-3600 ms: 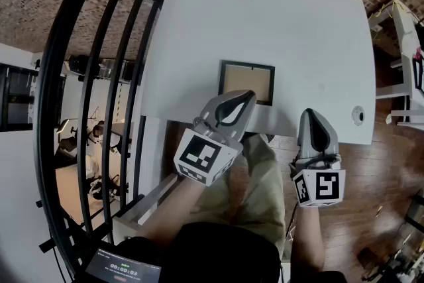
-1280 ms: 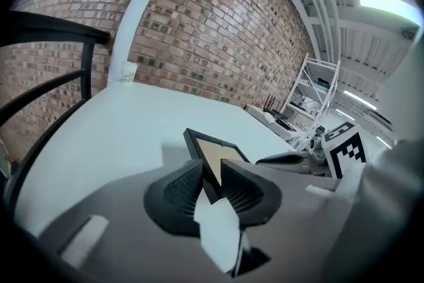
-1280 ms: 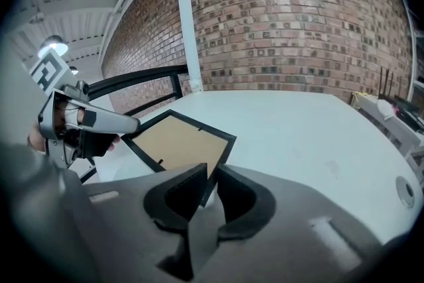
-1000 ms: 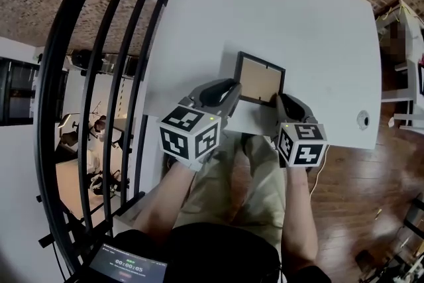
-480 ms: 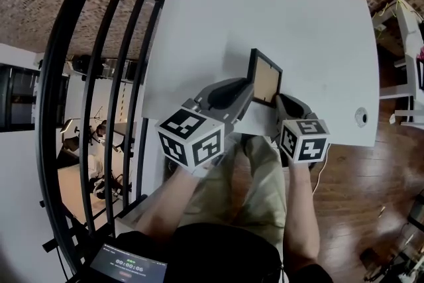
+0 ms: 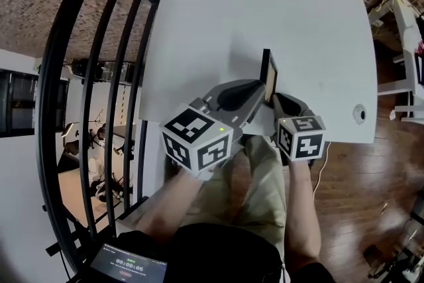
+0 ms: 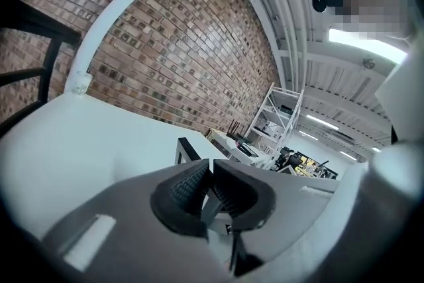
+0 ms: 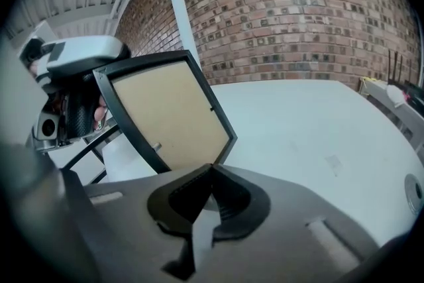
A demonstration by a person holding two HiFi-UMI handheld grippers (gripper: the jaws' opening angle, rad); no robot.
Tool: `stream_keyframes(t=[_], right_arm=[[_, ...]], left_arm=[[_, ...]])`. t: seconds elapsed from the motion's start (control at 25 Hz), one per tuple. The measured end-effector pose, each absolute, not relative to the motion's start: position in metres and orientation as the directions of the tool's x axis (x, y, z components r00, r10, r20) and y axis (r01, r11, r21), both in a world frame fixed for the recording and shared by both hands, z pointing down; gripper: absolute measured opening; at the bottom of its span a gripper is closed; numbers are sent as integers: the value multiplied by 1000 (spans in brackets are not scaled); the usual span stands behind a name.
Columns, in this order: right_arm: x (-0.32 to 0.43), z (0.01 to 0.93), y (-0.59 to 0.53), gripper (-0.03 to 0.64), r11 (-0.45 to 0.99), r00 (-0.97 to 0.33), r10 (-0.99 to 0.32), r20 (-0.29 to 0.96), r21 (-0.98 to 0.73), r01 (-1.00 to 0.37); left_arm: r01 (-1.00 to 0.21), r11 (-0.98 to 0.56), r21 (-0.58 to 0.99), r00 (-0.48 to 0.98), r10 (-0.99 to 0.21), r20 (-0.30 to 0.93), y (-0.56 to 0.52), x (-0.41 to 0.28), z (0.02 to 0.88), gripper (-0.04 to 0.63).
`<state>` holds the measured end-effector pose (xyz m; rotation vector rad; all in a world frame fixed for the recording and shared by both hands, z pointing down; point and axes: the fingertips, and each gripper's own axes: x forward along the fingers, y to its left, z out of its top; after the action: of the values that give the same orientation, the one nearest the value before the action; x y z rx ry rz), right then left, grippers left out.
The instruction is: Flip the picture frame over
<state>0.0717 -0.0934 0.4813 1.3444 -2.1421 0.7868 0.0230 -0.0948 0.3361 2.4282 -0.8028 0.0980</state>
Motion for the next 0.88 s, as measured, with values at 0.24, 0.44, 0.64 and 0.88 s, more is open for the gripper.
stream_keyframes(t=[0.24, 0.44, 0.64, 0.88], right_arm=[[77, 479, -93, -8, 343, -402, -641, 653, -225, -912], [79, 479, -93, -8, 346, -409, -640, 650, -231, -909], [80, 483, -92, -8, 352, -405, -619, 672, -223, -909], [81, 482, -92, -8, 356, -410, -615, 674, -227, -906]], left_arm=[[-552, -682, 479, 831, -497, 250, -91, 36, 334, 34], [-543, -695, 471, 838, -483, 253, -90, 41, 332, 34], [-531, -707, 466, 846, -470, 252, -89, 49, 332, 34], [-522, -721, 456, 853, -456, 255, -88, 58, 330, 32]])
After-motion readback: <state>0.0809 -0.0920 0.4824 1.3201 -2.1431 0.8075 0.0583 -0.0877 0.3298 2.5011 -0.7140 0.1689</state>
